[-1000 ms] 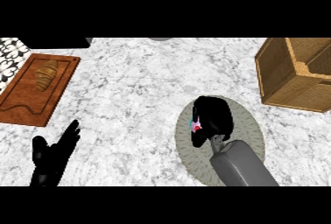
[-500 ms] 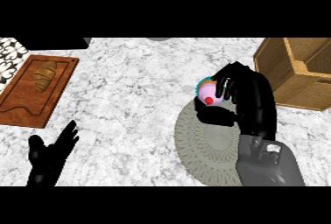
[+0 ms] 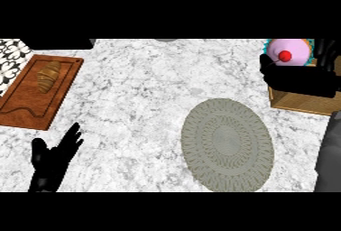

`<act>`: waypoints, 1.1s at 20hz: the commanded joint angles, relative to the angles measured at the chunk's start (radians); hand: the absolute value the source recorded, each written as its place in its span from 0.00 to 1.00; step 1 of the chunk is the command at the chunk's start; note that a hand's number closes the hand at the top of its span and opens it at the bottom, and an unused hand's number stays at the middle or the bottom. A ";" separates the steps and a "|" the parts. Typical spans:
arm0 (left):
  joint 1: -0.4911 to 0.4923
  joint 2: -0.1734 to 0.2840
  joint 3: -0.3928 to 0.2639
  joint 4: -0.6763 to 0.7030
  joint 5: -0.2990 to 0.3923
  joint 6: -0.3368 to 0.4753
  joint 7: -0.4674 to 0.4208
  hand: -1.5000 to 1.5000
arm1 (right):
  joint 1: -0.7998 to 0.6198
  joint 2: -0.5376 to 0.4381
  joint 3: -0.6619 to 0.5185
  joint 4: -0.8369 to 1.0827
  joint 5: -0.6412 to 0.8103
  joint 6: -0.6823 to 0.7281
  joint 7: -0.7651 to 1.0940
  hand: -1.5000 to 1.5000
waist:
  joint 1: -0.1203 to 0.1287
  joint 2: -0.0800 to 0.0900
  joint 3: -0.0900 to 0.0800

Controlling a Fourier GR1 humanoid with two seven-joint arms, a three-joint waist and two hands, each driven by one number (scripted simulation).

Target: Pick the cupcake from the placemat and place it in the basket

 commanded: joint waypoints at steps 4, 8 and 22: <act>0.036 -0.035 -0.033 0.027 -0.020 0.005 0.045 0.50 | -0.115 -0.167 -0.223 0.108 -0.129 0.091 0.003 1.00 | 0.007 0.010 -0.010; -0.002 -0.031 -0.023 0.051 -0.021 -0.008 0.056 0.50 | -0.169 -0.240 -0.288 0.324 -0.151 0.043 -0.112 1.00 | 0.018 0.016 -0.010; 0.035 -0.063 -0.023 0.077 -0.051 -0.024 0.006 0.50 | -0.156 -0.313 -0.369 0.731 -0.199 -0.101 -0.423 1.00 | 0.027 0.018 -0.010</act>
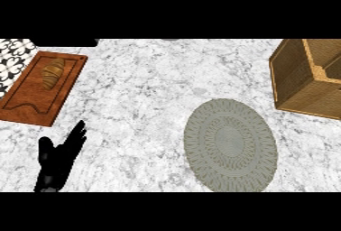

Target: Pick the cupcake from the placemat and place it in the basket

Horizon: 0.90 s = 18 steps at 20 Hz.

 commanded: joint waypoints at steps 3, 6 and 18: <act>-0.003 -0.020 0.003 0.111 -0.007 -0.009 0.011 0.50 | -0.015 0.037 -0.098 0.157 -0.090 -0.113 -0.099 1.00 | -0.001 0.012 -0.011; 0.027 -0.024 -0.013 0.053 -0.008 -0.016 0.025 0.50 | 0.004 0.002 -0.143 0.278 -0.128 -0.143 -0.228 1.00 | 0.005 0.012 -0.010; 0.053 0.007 0.017 0.004 0.007 -0.049 0.078 0.50 | 0.088 -0.104 -0.076 0.481 0.020 -0.230 -0.315 1.00 | 0.010 0.010 -0.011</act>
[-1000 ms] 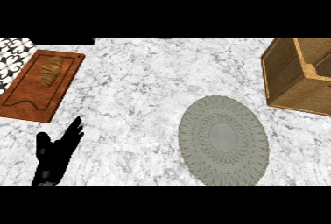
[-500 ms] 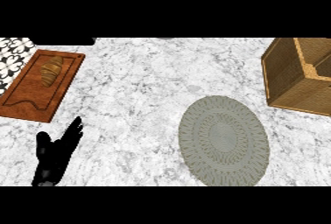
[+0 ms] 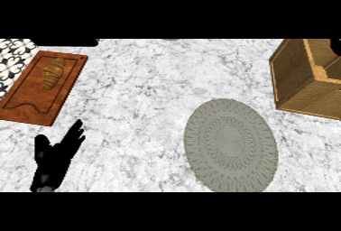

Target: Pick the cupcake from the placemat and place it in the basket

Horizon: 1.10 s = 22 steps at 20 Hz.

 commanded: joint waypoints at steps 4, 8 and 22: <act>0.023 -0.036 -0.019 0.095 -0.036 0.014 -0.005 0.50 | 0.034 -0.095 0.048 0.130 0.060 0.021 -0.121 0.00 | -0.005 0.009 -0.011; 0.062 -0.007 -0.003 0.051 -0.023 -0.015 0.019 0.50 | 0.045 -0.126 0.013 0.168 0.020 0.000 -0.214 0.00 | -0.005 0.006 -0.011; 0.057 -0.039 0.007 0.041 -0.040 -0.001 0.031 0.50 | 0.078 -0.266 -0.170 0.133 -0.155 0.003 -0.166 0.00 | -0.024 0.000 -0.012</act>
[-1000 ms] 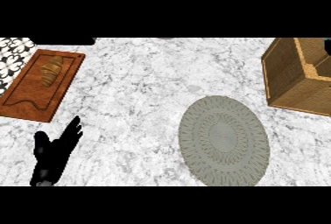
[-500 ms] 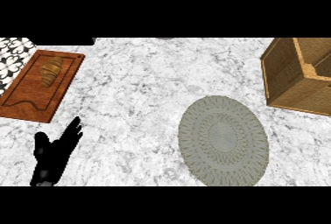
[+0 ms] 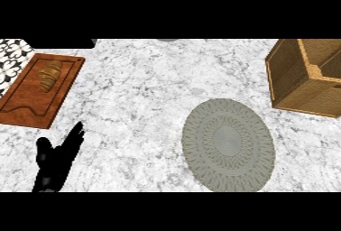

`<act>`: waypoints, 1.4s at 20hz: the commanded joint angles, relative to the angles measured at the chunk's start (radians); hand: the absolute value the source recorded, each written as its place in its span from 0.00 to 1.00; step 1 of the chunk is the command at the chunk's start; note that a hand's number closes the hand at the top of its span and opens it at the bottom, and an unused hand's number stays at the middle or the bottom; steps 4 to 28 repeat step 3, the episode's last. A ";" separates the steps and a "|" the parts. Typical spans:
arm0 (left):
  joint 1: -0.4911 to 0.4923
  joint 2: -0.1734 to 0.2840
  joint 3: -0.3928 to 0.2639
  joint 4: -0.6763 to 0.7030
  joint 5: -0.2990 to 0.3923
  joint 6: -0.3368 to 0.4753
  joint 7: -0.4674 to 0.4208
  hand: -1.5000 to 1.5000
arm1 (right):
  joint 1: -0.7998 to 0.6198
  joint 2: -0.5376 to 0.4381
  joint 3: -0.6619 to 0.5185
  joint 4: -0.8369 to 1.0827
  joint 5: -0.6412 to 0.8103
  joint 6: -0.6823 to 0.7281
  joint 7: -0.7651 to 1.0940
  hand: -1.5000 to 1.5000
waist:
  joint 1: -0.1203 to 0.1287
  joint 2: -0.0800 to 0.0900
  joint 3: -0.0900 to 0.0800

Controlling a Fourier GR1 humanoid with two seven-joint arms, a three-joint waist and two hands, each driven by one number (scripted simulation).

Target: Pick the cupcake from the placemat and place it in the basket

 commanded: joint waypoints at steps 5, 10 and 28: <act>0.047 -0.005 0.000 0.065 -0.007 -0.015 0.018 0.50 | 0.108 -0.085 -0.094 -0.011 -0.085 0.047 -0.010 0.00 | -0.007 0.008 -0.010; 0.047 -0.005 0.000 0.065 -0.007 -0.015 0.018 0.50 | 0.108 -0.085 -0.094 -0.011 -0.085 0.047 -0.010 0.00 | -0.007 0.008 -0.010; 0.047 -0.005 0.000 0.065 -0.007 -0.015 0.018 0.50 | 0.108 -0.085 -0.094 -0.011 -0.085 0.047 -0.010 0.00 | -0.007 0.008 -0.010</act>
